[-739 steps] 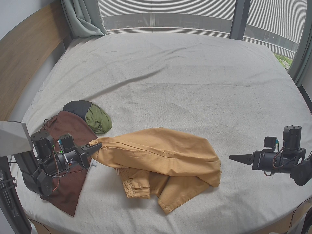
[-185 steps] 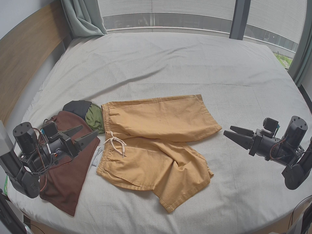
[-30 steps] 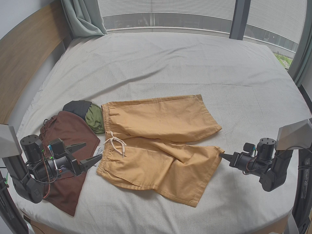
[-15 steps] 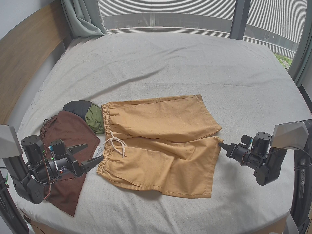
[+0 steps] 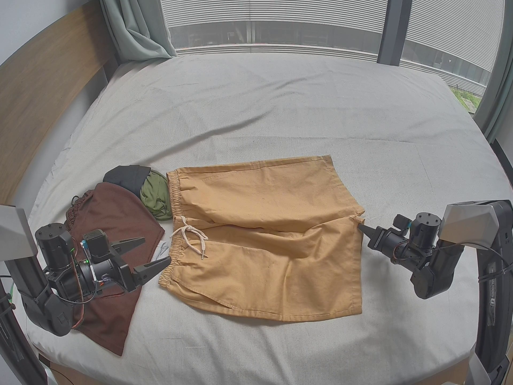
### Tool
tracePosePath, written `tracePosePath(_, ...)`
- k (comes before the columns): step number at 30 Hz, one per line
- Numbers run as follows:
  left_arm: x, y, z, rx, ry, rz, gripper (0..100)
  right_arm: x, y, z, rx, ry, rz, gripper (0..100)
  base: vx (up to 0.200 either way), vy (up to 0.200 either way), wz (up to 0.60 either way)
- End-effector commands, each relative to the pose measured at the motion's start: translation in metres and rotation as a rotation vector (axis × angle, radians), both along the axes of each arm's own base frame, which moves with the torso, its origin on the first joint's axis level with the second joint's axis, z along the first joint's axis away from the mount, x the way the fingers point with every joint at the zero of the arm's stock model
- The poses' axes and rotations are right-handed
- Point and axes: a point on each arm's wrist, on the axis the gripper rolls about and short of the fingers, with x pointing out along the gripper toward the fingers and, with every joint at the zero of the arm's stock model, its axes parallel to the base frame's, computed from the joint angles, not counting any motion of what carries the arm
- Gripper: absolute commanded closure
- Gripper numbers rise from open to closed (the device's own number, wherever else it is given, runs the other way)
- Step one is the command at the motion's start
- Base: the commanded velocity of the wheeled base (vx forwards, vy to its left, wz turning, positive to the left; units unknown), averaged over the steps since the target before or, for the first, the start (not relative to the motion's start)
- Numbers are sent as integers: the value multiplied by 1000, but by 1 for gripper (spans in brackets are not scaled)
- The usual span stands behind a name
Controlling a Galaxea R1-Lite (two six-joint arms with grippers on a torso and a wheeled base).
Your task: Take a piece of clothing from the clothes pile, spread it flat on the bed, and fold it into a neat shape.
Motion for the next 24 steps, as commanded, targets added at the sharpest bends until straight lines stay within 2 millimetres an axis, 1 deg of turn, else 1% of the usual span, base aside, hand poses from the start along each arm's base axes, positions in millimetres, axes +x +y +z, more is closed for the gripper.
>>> tracePosePath(1, 0, 0, -1, 0, 4, 0, 0, 4, 1, -2, 1, -9, 2, 100, 0, 0, 0)
tracePosePath(8, -1, 0, -1, 0, 8, -1, 0, 10, 2, 0, 2, -33, 1, 100, 0, 0, 0)
tracePosePath(15, -1, -1, -2, 0, 8, -3, 0, 12, 4, -3, 3, -35, 7, 100, 0, 0, 0)
tracePosePath(21, -1, -1, -2, -2, 9, -4, 0, 12, 3, -7, -6, -30, -4, 100, 0, 0, 0)
tracePosePath(22, -1, -1, -2, 0, 10, -4, 0, 13, 4, -6, -4, -35, -3, 0, 0, 0, 0)
tracePosePath(24, -1, -1, -2, 0, 10, -4, 0, 14, 3, -2, -6, -47, -7, 0, 0, 0, 0)
